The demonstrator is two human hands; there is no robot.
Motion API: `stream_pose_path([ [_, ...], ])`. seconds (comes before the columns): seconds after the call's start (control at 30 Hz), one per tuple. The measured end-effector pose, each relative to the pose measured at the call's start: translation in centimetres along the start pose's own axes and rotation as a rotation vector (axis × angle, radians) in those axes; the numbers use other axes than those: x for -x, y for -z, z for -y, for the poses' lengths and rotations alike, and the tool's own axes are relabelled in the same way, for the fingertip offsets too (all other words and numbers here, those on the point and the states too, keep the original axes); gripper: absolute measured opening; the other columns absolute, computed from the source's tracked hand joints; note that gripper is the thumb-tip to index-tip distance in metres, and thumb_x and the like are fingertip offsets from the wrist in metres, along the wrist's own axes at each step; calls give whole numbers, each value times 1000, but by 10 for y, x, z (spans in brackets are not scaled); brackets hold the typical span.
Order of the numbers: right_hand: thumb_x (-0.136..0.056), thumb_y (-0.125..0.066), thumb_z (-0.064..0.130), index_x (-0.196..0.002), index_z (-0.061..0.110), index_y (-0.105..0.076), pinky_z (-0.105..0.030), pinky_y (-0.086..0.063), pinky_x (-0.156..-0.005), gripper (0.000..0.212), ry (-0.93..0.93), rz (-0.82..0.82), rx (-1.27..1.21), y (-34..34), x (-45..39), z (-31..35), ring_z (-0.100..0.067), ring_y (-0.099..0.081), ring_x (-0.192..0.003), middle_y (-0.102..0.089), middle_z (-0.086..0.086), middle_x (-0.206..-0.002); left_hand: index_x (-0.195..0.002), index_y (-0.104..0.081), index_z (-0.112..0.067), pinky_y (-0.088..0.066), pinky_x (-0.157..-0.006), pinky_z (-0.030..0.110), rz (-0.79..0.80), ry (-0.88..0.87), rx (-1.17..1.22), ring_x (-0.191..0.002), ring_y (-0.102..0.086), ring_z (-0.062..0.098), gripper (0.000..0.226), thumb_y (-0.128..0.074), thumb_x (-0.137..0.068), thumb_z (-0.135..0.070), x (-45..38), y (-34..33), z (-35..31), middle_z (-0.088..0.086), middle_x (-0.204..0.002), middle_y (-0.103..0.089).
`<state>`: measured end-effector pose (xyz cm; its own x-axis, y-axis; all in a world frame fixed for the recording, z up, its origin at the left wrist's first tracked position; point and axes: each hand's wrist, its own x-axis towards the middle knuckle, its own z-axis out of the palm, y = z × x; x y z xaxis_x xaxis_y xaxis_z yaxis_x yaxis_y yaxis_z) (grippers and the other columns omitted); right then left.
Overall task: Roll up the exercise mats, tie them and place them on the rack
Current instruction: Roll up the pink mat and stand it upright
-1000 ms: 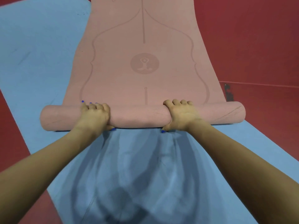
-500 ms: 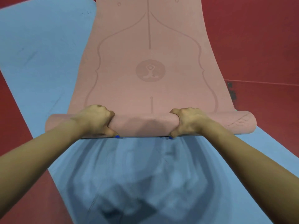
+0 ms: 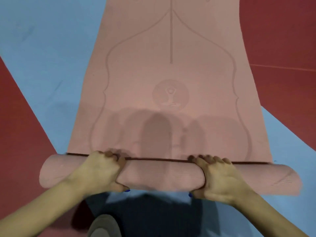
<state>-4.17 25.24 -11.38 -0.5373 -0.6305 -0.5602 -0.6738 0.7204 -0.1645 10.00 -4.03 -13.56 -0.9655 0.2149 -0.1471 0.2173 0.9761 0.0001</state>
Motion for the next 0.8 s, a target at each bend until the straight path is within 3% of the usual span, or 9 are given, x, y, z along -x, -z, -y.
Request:
stream_pose_path([
  [0.07,-45,-53,77,-137,39,-41,-33,-39,-94,99,6,-24,-10,-5,1,1,-17,-54,-115,-53,13,-131,-76,-70,-10,-48,-44,27,-23,65,3,-55,-62,24,74,-43,-55,-76,11,-4,-11,4,-64,-65],
  [0.13,-49,-58,77,-137,41,-36,-30,-36,-95,98,10,10,-36,0,-5,-1,-15,-51,-118,-49,15,-131,-97,-71,-8,-53,-70,38,-71,197,20,-75,-68,28,84,-43,-57,-76,19,-9,-17,9,-85,-71],
  [0.2,-49,-61,77,-134,42,-34,-30,-35,-94,95,10,32,-74,3,-9,-3,-15,-50,-115,-45,12,-125,-123,-62,-9,-37,-100,51,-106,282,42,-105,-65,32,91,-43,-64,-76,28,-13,-24,13,-115,-67],
  [0.27,-46,-60,79,-128,39,-38,-29,-31,-92,94,24,-16,-64,1,-8,-5,-17,-46,-108,-35,9,-112,-141,-44,-12,-20,-110,62,-135,311,66,-129,-46,34,87,-40,-77,-70,37,-15,-34,18,-140,-48],
  [0.4,-36,-57,81,-114,28,-54,-26,-22,-83,94,80,-174,-97,-7,-9,-11,-17,-37,-96,-30,8,-103,-154,-12,-20,-8,-110,69,-244,266,70,-146,-14,30,67,-23,-98,-57,49,-35,-58,9,-159,-16],
  [0.47,-36,-58,81,-112,28,-55,-28,-28,-83,92,102,-190,-124,-5,-14,-14,-16,-37,-93,-33,8,-103,-154,-11,-20,-7,-110,69,-261,257,34,-148,-5,26,69,-19,-98,-61,48,-46,-59,5,-160,-14],
  [0.67,-41,-55,84,-111,33,-52,-27,-30,-90,86,171,-81,-170,16,-38,-27,-13,-34,-93,-36,9,-101,-141,-39,-13,-15,-105,73,-363,251,-70,-135,-35,31,86,-52,-79,-71,17,-43,-36,7,-146,-43],
  [0.73,-52,-54,82,-114,27,-54,-30,-36,-87,82,253,-158,-97,20,-43,-28,-16,-41,-90,-42,7,-100,-137,-45,-11,-21,-103,73,-408,209,-103,-130,-43,31,87,-60,-75,-71,9,-43,-25,10,-139,-52],
  [0.8,-71,-51,71,-109,16,-61,-33,-42,-76,67,368,-354,-16,19,-47,-26,-22,-51,-79,-53,1,-92,-133,-52,-10,-27,-102,71,-424,162,-122,-126,-49,32,86,-62,-74,-71,1,-41,-16,11,-131,-60],
])
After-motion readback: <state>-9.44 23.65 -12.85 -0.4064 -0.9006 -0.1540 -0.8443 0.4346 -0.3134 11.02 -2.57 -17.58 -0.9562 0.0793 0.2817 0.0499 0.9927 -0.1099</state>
